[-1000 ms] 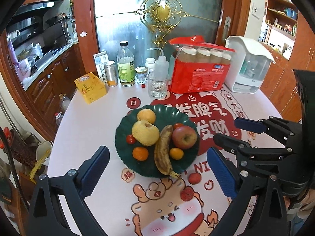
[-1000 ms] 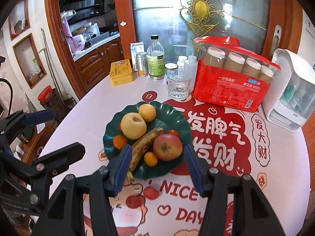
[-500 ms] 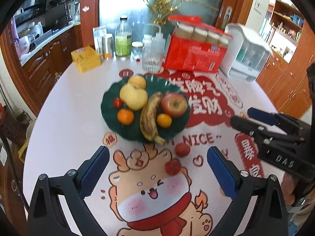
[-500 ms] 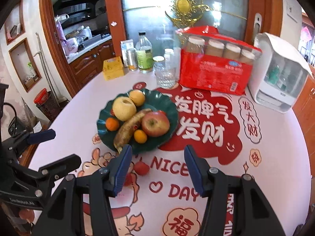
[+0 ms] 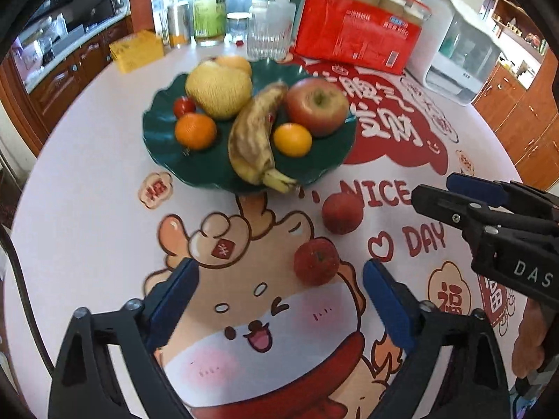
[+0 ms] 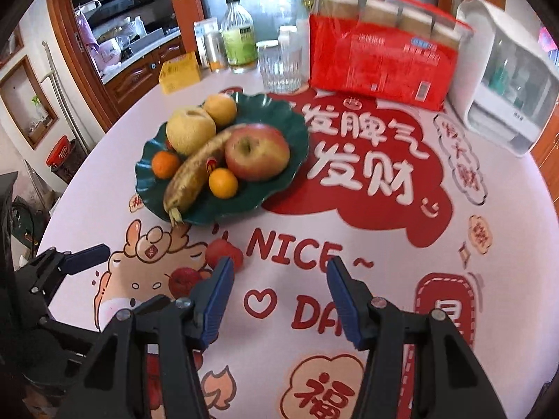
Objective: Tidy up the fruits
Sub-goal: 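Move both tools back toward the two small red fruits on the tablecloth, then grasp a small red fruit with the left gripper while the right grasps another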
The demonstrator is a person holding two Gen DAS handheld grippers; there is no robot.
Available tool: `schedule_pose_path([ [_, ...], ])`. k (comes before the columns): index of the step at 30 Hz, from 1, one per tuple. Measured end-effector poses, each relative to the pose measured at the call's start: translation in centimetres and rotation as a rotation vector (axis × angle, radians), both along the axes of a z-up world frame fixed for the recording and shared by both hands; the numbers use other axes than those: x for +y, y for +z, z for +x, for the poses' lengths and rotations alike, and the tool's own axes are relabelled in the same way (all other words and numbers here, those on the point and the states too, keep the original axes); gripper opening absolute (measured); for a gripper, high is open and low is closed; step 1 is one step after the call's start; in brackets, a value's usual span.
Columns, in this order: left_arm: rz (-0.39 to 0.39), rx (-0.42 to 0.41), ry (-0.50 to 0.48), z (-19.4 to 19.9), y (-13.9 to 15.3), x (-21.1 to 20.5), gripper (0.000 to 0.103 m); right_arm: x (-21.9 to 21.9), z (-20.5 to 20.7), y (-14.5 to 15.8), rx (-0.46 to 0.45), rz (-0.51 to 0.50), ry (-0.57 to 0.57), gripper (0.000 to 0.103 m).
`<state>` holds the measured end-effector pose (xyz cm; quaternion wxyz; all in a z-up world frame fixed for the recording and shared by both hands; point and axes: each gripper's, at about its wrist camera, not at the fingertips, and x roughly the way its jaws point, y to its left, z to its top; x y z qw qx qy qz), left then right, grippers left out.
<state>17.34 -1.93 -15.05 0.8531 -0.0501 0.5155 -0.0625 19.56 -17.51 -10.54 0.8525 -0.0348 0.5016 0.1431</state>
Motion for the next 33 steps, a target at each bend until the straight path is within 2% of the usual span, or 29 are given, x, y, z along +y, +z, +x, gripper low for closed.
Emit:
schedule_pose_path([
  [5,-0.021,0.028,0.002,0.8,-1.6,-0.4,0.079,0.2,1.0,-1.3,0.031,0.03,0.009,0.055],
  [11,-0.026,0.025,-0.014,1.4,-2.4,-1.0,0.064,0.9,1.9,-2.4,0.058,0.043,0.03,0.055],
  [15,-0.025,0.018,-0.032,1.7,-2.5,-1.1,0.032,1.4,2.4,-3.2,0.081,0.059,0.045,0.055],
  [33,-0.05,0.024,0.1,1.4,-2.6,4.6,0.032,4.8,2.5,-4.5,0.112,0.104,0.176,0.055],
])
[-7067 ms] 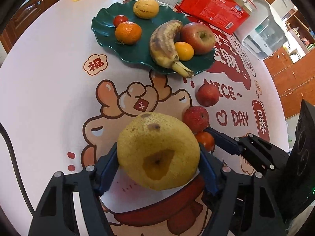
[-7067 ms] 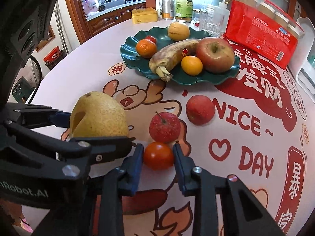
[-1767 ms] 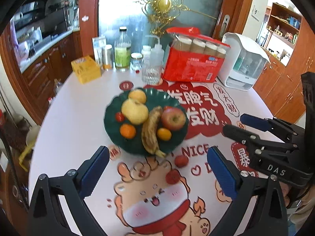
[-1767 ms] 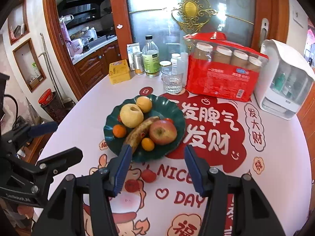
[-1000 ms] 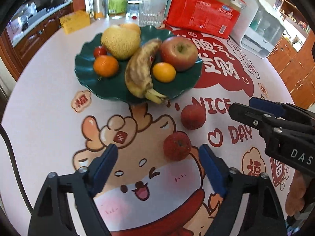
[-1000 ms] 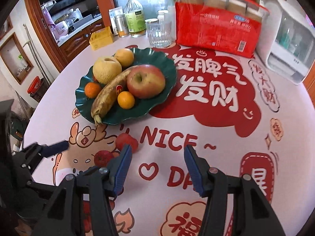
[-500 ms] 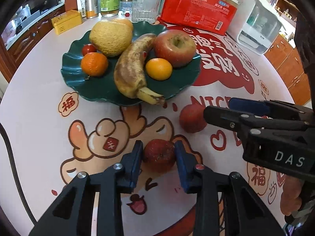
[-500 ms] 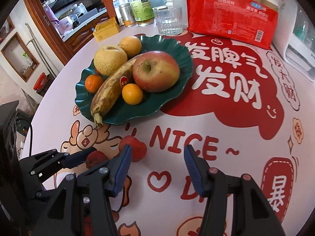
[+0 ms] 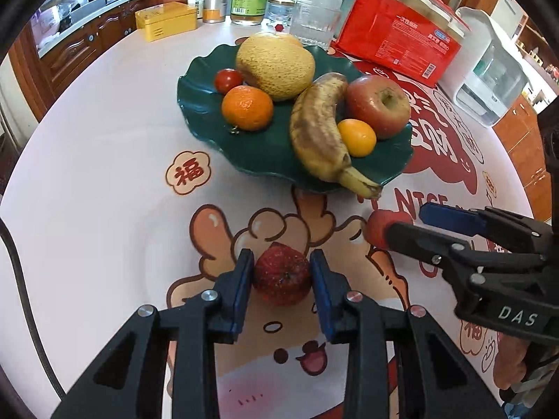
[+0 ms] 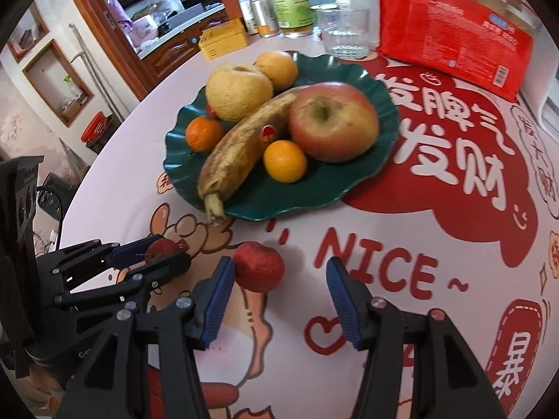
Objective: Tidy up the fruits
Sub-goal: 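Grasp a small red fruit with the left gripper while the right grasps another, then carry both small red fruits onto the green plate and open both grippers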
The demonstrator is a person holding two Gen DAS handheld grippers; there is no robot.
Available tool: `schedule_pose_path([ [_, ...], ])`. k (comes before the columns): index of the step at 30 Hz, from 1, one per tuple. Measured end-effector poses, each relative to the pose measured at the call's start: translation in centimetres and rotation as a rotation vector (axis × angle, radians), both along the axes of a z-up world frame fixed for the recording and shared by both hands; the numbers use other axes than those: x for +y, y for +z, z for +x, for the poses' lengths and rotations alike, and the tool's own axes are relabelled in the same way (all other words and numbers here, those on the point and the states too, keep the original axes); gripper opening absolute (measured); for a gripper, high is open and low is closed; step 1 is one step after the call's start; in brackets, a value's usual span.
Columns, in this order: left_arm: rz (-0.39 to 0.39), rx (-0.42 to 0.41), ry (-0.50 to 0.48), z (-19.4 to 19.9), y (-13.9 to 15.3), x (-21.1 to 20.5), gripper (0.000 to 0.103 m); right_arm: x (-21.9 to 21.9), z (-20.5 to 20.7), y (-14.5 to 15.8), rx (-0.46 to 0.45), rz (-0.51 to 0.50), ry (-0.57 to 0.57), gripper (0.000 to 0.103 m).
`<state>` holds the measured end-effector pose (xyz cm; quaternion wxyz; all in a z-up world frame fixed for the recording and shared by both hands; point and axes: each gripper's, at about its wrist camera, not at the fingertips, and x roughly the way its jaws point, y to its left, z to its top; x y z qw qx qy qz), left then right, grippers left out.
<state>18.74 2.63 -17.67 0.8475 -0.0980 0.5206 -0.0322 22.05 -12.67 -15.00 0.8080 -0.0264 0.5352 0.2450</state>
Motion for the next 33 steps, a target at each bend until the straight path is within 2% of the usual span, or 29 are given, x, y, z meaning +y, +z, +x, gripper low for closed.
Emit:
schedule_pose_path([
  [6,-0.008,0.007,0.015,-0.7,0.0,0.5,0.032,1.1,-0.1,-0.7,0.034,0.031,0.036,0.044],
  [8,-0.009,0.009,0.018,-0.9,0.0,0.7,0.031,1.5,-0.2,-1.0,0.05,0.039,0.045,0.035],
  [22,-0.021,0.007,0.022,-1.5,0.8,0.7,0.031,1.4,-1.7,-1.0,0.043,0.021,0.057,0.033],
  [29,-0.007,-0.006,-0.003,-1.6,2.8,0.1,0.031,1.0,-3.1,0.5,0.023,0.02,0.05,0.033],
  [33,0.006,-0.028,-0.015,-1.4,5.1,0.4,0.031,0.5,-3.3,2.8,-0.016,0.03,0.036,0.033],
])
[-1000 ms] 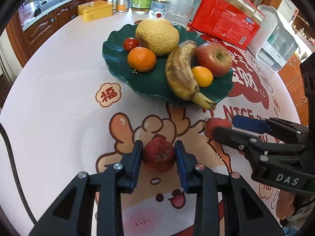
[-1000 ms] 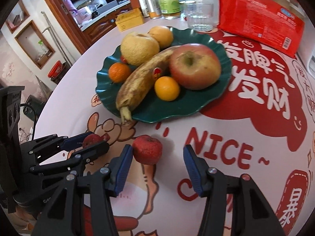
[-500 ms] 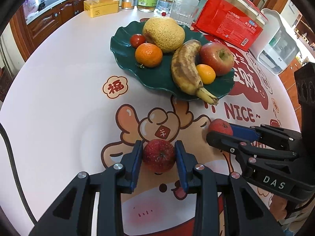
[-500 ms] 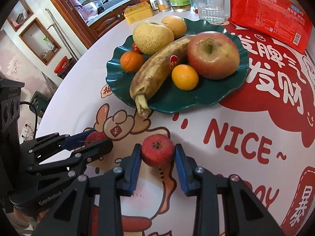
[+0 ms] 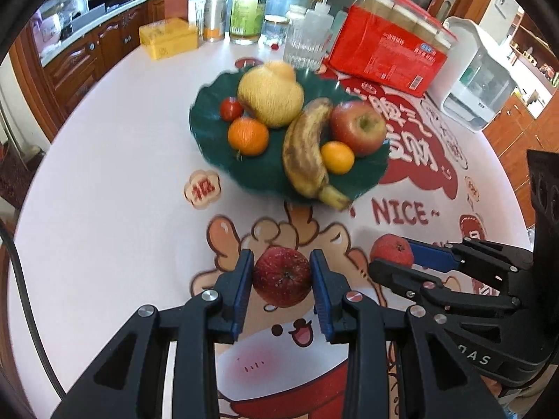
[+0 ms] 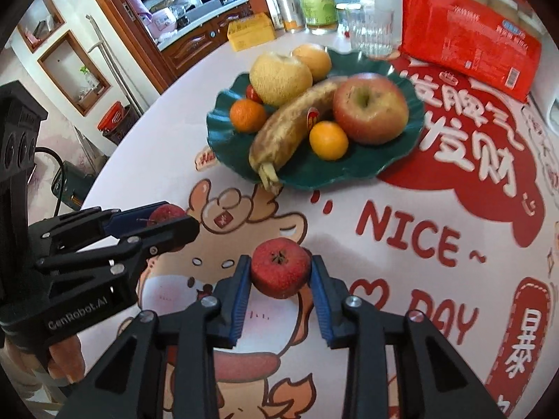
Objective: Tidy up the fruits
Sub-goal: 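Carry both small red fruits onto the green plate and open both grippers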
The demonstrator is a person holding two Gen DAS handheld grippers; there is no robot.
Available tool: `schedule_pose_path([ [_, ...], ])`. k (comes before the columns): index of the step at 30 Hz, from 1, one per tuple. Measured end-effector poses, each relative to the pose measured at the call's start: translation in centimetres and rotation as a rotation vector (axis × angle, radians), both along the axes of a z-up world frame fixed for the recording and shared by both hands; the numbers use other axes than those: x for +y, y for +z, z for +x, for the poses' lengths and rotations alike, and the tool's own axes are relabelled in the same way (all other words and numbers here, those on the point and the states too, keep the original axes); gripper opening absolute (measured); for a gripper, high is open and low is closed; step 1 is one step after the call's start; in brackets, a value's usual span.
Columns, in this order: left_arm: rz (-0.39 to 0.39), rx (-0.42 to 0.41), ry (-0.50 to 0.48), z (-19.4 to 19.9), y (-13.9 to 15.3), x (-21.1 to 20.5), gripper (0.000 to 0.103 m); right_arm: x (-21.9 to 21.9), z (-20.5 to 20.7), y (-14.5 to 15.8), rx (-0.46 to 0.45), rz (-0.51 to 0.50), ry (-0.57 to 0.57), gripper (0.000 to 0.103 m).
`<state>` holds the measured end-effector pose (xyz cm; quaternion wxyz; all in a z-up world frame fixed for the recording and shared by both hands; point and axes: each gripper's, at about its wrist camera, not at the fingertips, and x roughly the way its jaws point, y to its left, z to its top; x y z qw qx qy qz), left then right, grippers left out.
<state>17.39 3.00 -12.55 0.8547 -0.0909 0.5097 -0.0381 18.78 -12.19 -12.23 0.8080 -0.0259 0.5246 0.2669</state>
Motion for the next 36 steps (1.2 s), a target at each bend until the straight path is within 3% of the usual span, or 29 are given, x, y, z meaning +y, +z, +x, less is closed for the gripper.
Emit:
schedule_pose_path([
  [9,0.003,-0.085,0.019,3.0,8.3,2.4,0.031,-1.2,2.7,9.5,-0.169,0.033,-0.052,0.033],
  [14,0.018,-0.116,0.018,4.9,11.6,2.9,0.031,-0.8,5.5,14.1,-0.257,0.019,-0.061,0.033],
  [23,0.062,-0.195,0.017,8.7,15.3,2.7,0.031,0.9,11.4,18.3,-0.335,0.002,-0.085,0.033],
  [27,0.066,-0.177,0.02,10.2,14.3,2.3,0.031,0.7,14.9,17.6,-0.301,0.001,-0.132,0.033],
  [36,0.022,-0.024,0.058,12.5,6.2,1.8,0.031,1.3,18.5,9.0,-0.146,-0.047,-0.144,0.033],
])
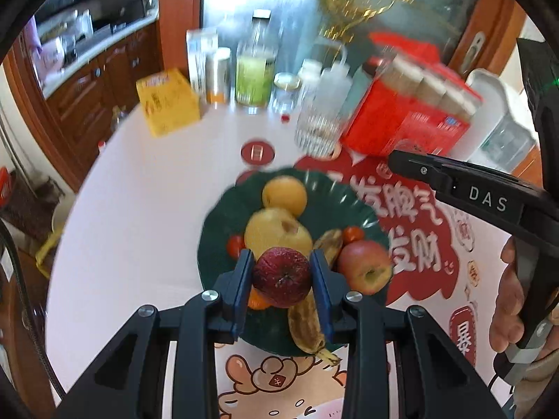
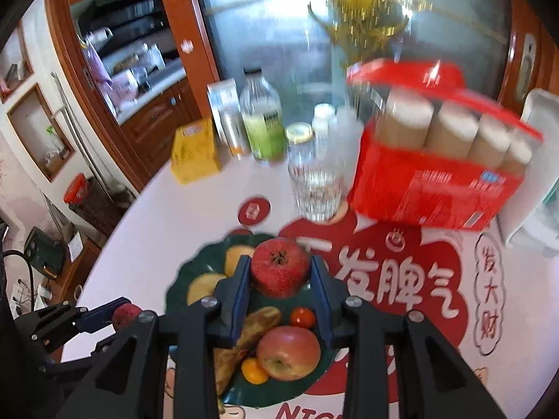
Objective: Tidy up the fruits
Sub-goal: 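Carry both small red fruits onto the green plate and open both grippers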
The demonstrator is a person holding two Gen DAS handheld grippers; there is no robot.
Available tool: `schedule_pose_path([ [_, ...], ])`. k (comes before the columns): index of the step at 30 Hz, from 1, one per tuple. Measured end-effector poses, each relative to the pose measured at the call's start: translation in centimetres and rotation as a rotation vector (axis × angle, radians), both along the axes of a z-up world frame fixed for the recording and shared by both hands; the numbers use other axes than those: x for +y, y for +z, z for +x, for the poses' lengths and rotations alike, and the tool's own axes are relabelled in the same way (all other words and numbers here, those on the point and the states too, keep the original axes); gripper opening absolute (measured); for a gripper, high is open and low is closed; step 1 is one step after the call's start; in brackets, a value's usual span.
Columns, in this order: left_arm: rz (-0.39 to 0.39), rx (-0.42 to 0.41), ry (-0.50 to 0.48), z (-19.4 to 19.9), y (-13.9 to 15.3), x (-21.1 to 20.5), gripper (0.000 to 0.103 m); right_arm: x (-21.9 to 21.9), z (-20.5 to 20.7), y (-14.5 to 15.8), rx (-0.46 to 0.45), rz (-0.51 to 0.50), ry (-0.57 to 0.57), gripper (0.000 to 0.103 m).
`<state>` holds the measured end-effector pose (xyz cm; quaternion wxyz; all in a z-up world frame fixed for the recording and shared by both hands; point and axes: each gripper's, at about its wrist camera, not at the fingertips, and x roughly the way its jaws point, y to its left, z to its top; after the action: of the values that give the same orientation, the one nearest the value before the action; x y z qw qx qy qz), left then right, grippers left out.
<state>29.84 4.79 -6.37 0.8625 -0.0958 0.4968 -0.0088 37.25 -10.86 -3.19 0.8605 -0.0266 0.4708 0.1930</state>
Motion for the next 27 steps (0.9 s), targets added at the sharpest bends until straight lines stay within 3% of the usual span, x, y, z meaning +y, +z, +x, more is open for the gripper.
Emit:
schedule_pose_path([
  [9,-0.039,0.099,0.001,0.3,-5.7,-0.5,0.031,1.1,1.1,-5.7,0.086,-0.006,0.029,0.033],
  [20,-0.025,0.104,-0.014,1.0,-6.7,-1.1,0.034,2.1,2.1,-9.1,0.133,-0.001,0.051,0.034],
  [25,-0.024,0.093,-0.016,0.9,-6.4,-1.4,0.059,2.2,1.7,-9.5,0.143,0.023,0.058,0.039],
  [27,-0.016,0.086,-0.014,0.8,-6.3,-1.4,0.06,2.1,1.5,-9.3,0.14,0.025,0.056,0.041],
])
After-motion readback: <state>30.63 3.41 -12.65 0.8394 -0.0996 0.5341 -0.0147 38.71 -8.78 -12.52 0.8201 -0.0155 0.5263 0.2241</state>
